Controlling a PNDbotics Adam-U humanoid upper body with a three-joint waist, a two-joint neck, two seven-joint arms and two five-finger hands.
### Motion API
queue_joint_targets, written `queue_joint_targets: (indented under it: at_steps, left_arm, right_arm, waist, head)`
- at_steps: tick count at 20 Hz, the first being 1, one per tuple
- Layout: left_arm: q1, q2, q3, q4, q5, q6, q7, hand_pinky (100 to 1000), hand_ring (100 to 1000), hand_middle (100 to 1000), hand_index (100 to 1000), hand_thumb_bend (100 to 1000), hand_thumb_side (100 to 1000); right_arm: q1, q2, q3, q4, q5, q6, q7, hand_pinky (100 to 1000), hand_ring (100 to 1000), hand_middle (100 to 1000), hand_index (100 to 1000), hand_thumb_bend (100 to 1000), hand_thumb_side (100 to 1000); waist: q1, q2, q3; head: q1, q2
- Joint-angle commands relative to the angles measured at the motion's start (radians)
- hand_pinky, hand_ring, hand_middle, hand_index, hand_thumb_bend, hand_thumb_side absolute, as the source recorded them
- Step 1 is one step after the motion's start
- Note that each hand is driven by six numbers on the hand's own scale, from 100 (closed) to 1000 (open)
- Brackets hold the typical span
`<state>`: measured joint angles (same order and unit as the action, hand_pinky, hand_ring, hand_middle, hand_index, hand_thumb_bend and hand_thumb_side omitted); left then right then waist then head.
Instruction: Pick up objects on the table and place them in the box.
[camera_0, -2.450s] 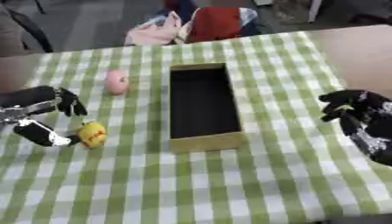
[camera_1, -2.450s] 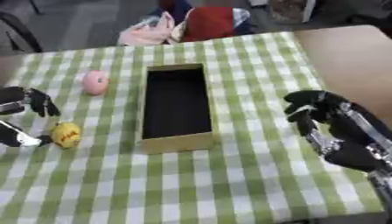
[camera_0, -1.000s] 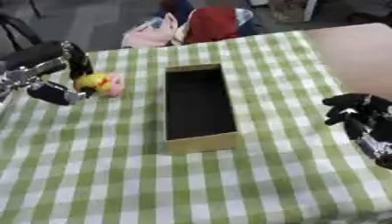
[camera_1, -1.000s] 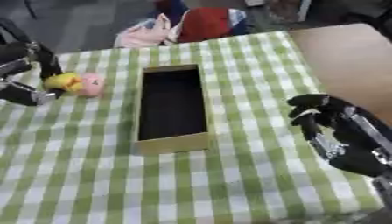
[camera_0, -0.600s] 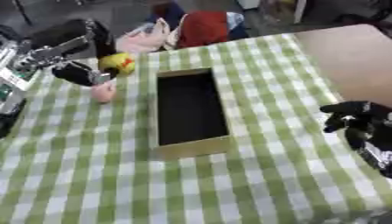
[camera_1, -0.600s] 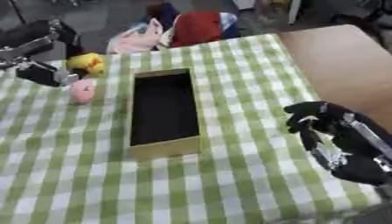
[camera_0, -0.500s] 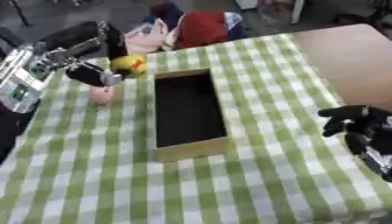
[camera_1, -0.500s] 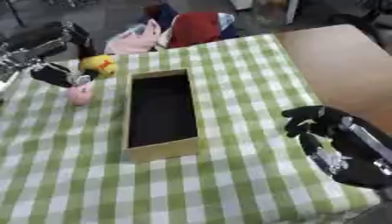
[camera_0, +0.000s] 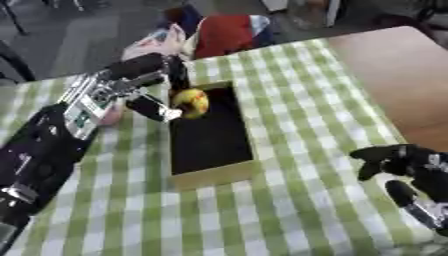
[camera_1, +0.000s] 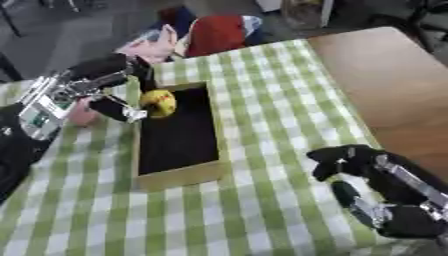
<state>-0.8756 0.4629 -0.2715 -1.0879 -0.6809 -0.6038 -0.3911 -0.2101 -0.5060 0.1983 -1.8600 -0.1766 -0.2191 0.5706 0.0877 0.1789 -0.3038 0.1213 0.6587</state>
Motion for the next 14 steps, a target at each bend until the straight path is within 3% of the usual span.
queue_joint_targets:
  at_steps: [1, 4, 7, 11, 14]
  left_arm:
    - [-0.008, 0.004, -0.011, 0.021, -0.034, -0.041, -0.087, 669, 646, 639, 739, 384, 516]
    - [0.001, 0.008, -0.004, 0.017, -0.014, -0.067, -0.162, 696, 678, 703, 782, 436, 618]
    - [0.002, 0.037, 0.016, -0.045, 0.068, -0.042, -0.151, 683, 646, 683, 774, 416, 596]
    - [0.002, 0.103, 0.058, -0.159, 0.218, 0.053, -0.090, 670, 618, 655, 762, 364, 545]
    - [0.015, 0.161, 0.113, -0.204, 0.264, 0.135, -0.038, 668, 615, 653, 762, 353, 496]
  right_arm:
    - [-0.002, -0.009, 0.000, -0.006, 0.017, -0.002, 0.010, 692, 895, 628, 807, 100, 484]
    - [0.004, -0.003, 0.000, 0.000, 0.025, -0.005, 0.013, 691, 894, 626, 820, 100, 483]
    - [0.009, 0.000, -0.006, 0.005, 0.024, -0.004, 0.003, 690, 893, 625, 821, 100, 483]
    - [0.020, -0.001, -0.011, 0.011, 0.030, -0.005, -0.008, 690, 892, 624, 821, 100, 484]
    - [0.025, -0.002, -0.015, 0.014, 0.032, -0.006, -0.013, 689, 892, 624, 822, 100, 483]
  waist:
    - [-0.006, -0.012, -0.001]
    - [-0.009, -0.013, 0.003]
    - [-0.013, -0.016, 0.014]
    - [-0.017, -0.022, 0.035]
    - [-0.018, -0.026, 0.046]
  head:
    - [-0.001, -0.010]
    - [-0.006, -0.010]
    - [-0.010, -0.007]
    - [-0.018, -0.002]
    - [-0.022, 0.002]
